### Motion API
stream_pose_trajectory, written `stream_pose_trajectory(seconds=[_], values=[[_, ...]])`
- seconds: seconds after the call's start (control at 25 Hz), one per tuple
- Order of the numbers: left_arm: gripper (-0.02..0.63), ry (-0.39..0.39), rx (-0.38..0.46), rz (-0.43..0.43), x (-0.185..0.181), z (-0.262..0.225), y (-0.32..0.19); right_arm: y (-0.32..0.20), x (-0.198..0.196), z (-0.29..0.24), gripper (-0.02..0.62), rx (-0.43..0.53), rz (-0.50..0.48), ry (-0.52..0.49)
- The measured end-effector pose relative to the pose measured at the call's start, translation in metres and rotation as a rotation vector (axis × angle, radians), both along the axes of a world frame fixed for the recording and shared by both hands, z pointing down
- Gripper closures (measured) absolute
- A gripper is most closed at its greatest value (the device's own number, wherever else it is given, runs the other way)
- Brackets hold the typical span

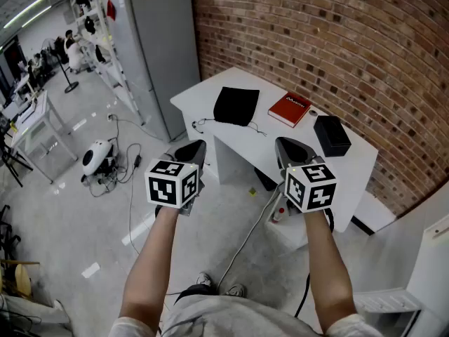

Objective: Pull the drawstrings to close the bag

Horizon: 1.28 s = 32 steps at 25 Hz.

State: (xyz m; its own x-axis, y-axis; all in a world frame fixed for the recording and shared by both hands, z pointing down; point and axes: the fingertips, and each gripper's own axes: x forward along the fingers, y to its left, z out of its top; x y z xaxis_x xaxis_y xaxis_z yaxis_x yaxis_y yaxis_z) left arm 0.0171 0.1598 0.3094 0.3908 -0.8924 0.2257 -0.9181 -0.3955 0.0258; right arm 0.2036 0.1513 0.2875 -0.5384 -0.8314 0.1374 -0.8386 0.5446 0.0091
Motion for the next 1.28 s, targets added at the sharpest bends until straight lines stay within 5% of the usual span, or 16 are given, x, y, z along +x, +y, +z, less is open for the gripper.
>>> stream_pose_trajectory(seconds=[0.44, 1.28], values=[[0.574, 0.028, -0.002, -0.009, -0.004, 0.003, -0.009, -0.007, -0.005, 0.007, 0.592, 0.001, 0.011, -0.004], [0.466, 0.093, 0.040, 0.038, -0.061, 0.001, -0.114, -0.093, -0.042, 0.021, 0.464, -0.011, 0.122, 0.018]])
